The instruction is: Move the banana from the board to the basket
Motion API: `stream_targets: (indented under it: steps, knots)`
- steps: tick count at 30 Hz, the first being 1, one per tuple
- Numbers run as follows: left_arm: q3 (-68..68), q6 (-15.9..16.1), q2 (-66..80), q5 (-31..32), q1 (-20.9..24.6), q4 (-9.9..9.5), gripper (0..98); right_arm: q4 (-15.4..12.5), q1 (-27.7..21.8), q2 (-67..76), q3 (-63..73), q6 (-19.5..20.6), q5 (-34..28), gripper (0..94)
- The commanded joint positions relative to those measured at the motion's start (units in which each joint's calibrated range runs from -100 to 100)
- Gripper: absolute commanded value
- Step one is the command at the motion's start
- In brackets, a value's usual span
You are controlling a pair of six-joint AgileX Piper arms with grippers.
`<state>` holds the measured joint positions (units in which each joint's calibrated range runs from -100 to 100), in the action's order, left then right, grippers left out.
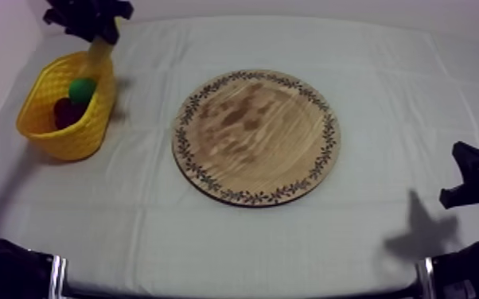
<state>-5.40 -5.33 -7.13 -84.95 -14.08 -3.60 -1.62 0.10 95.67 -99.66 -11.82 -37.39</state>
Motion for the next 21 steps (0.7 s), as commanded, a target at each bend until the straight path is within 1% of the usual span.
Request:
stream_targets:
  steps: [1,12,16,21]
  knots:
    - [-1.7,-0.2,0.9,0.0,2.3,0.19,12.7,0.0,0.0,0.0,0.0,0.0,0.0,0.3]
    - [-6.9,-0.1,5.3,-2.3,9.1,0.45,11.7,0.0,0.0,0.0,0.0,0.0,0.0,0.3]
    - [-7.2,0.1,6.0,-3.3,10.4,0.35,11.8,0.0,0.0,0.0,0.0,0.0,0.0,0.3]
    - [-7.1,0.5,5.4,-3.6,10.9,0.44,12.3,0.0,0.0,0.0,0.0,0.0,0.0,0.3]
